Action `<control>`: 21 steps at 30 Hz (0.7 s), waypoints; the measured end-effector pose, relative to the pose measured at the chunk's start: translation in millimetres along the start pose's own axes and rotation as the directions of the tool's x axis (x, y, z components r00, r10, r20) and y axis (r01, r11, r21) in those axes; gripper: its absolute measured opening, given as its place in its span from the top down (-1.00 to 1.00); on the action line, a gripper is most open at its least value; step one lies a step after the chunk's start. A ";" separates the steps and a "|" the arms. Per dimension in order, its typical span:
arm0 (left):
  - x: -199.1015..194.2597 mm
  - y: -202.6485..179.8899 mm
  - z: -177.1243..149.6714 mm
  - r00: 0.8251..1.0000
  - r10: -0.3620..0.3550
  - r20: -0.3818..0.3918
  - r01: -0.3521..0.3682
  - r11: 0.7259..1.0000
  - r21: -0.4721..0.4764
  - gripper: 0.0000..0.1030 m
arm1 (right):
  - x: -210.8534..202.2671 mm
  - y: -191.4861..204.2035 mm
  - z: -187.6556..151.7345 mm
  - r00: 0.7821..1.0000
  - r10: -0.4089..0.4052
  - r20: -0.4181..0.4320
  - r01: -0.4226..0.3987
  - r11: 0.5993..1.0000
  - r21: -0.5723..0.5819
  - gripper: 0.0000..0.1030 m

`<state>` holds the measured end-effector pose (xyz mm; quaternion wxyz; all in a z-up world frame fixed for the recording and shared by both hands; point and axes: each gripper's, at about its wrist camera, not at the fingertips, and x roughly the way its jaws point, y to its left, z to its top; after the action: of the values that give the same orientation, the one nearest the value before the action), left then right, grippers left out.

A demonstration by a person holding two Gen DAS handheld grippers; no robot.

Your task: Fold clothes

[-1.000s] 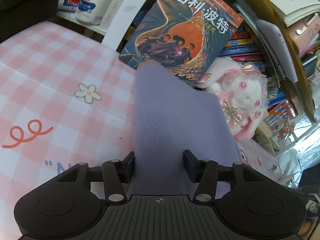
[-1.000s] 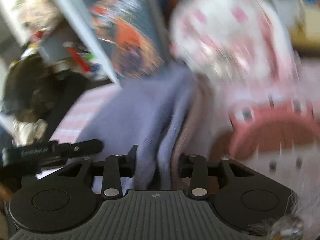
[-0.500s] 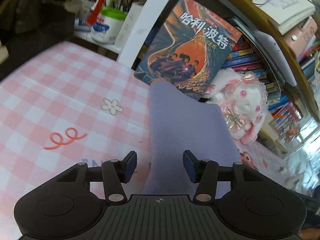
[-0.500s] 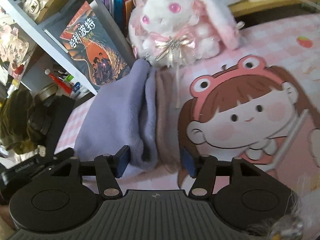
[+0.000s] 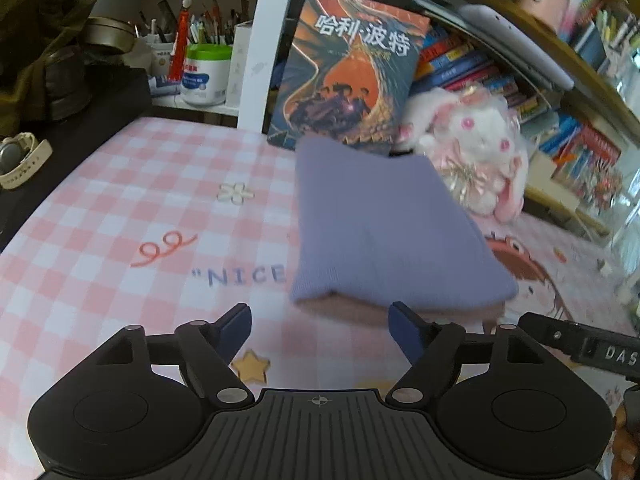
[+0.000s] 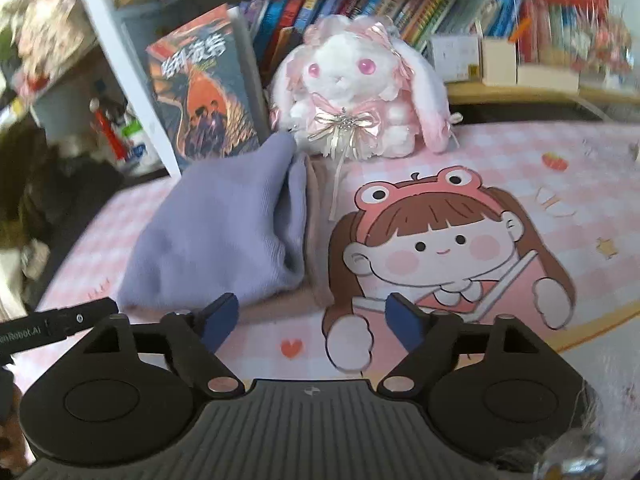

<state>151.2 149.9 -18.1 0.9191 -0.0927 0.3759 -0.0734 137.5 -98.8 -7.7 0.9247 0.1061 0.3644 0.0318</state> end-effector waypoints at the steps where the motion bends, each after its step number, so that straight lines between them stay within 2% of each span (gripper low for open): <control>1: -1.3 -1.8 -3.8 1.000 0.009 -0.002 -0.009 1.000 0.007 -0.52 | -2.3 4.3 -4.6 1.000 -0.023 0.000 0.023 1.000 -0.018 -0.65; 3: -3.1 -4.9 -10.6 0.999 0.045 -0.013 -0.045 0.999 0.023 -0.53 | -5.7 11.5 -14.3 0.997 -0.071 -0.008 0.070 0.997 -0.041 -0.66; 7: -8.5 -11.6 -21.5 0.995 0.099 -0.016 -0.098 0.993 0.066 -0.62 | -9.7 19.6 -30.6 0.994 -0.105 -0.030 0.102 0.992 -0.073 -0.68; 11: -14.8 -14.9 -25.9 0.995 0.104 -0.001 -0.104 0.991 0.089 -0.63 | -13.6 25.8 -37.2 0.991 -0.128 -0.025 0.124 0.986 -0.115 -0.80; 15: -21.4 -15.7 -26.6 0.991 0.128 0.030 -0.131 0.986 0.099 -0.80 | -18.2 28.7 -37.3 0.989 -0.148 -0.007 0.146 0.981 -0.131 -0.82; 21: -27.4 -18.6 -26.8 0.986 0.156 0.053 -0.161 0.979 0.126 -0.89 | -22.9 34.5 -37.2 0.990 -0.141 0.003 0.140 0.979 -0.150 -0.89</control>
<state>111.7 134.3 -14.1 0.9339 -0.0041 0.3569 -0.0223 96.0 -61.8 -11.3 0.9286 0.0103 0.3709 -0.0057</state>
